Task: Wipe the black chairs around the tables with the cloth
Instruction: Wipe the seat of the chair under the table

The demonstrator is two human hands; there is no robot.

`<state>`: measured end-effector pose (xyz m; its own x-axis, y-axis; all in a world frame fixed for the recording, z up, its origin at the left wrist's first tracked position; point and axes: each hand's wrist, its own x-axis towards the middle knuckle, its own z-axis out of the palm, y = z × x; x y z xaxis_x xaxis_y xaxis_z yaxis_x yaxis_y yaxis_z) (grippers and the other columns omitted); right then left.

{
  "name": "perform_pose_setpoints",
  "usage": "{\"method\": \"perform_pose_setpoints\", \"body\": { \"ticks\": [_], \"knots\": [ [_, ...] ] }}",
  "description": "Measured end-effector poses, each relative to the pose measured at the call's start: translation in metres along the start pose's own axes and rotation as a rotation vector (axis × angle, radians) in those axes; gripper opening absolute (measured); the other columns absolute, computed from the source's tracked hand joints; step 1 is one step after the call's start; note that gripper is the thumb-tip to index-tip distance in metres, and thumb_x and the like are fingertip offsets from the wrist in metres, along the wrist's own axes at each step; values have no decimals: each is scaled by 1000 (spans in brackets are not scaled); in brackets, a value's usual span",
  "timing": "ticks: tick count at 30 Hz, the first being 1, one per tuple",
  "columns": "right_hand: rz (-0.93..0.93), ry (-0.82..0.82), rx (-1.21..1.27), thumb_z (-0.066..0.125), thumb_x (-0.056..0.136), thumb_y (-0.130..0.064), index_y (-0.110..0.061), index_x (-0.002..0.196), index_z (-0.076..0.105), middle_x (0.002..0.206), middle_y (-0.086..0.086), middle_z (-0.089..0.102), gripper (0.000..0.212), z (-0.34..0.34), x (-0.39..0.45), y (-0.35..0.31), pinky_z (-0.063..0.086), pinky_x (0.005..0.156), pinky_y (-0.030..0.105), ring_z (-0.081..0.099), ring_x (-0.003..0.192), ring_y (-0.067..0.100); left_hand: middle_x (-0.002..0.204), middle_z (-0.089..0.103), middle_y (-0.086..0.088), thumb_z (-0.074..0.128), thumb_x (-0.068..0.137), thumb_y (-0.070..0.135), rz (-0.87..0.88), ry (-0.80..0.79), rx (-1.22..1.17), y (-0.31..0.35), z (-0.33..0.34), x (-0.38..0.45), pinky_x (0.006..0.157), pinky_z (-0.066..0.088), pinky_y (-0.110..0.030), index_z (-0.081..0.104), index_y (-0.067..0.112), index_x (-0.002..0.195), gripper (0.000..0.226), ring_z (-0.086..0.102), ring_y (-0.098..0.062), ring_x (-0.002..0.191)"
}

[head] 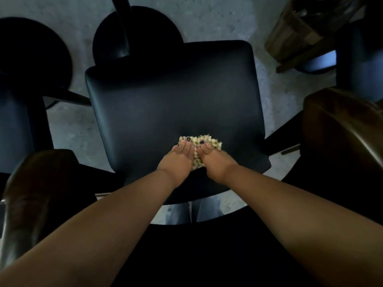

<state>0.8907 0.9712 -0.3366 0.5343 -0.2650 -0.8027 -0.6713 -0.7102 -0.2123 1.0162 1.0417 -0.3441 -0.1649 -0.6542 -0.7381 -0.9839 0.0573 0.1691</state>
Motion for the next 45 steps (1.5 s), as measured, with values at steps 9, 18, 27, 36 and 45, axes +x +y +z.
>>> {"method": "perform_pose_setpoints", "body": {
  "ticks": [9, 18, 27, 36, 45],
  "knots": [
    [-28, -90, -59, 50, 91, -5, -2, 148, 21, 154, 15, 24, 64, 16, -22, -16, 22, 112, 30, 20, 143, 26, 162, 3, -16, 38, 100, 6, 99, -133, -102, 7, -1, -22, 117, 24, -40, 5, 1, 154, 63, 8, -29, 149],
    [-51, -369, 84, 52, 89, -12, -5, 119, 58, 121, 20, 59, 31, -23, -47, -15, 43, 73, 29, 60, 104, 34, 147, 41, -16, 50, 96, 17, 211, -336, -265, 7, -13, -29, 89, 44, -36, 34, 17, 148, 55, 51, -32, 122],
    [29, 337, 4, 51, 80, -4, -19, 119, 63, 115, 13, 63, 43, -179, 23, 94, 48, 82, 33, 59, 104, 32, 159, 24, -13, 43, 92, 1, 14, 327, -353, -44, -148, 67, 113, 31, -38, 14, 15, 155, 71, 33, -28, 142],
    [311, 391, 18, 43, 95, -3, 5, 148, 12, 154, 25, 15, 61, -162, 104, 136, 21, 116, 43, 12, 144, 36, 162, 0, -19, 26, 104, 5, -51, 312, -56, -47, -175, 179, 119, 20, -44, 5, 0, 153, 54, -1, -30, 150],
    [320, 356, 17, 37, 97, -6, 7, 148, 8, 155, 24, 14, 60, -113, 73, 101, 17, 116, 41, 8, 145, 39, 161, 8, -21, 26, 104, 20, -14, 201, 233, -35, -152, 134, 120, 2, -46, 4, -2, 152, 57, 5, -33, 149]
  ]
}}
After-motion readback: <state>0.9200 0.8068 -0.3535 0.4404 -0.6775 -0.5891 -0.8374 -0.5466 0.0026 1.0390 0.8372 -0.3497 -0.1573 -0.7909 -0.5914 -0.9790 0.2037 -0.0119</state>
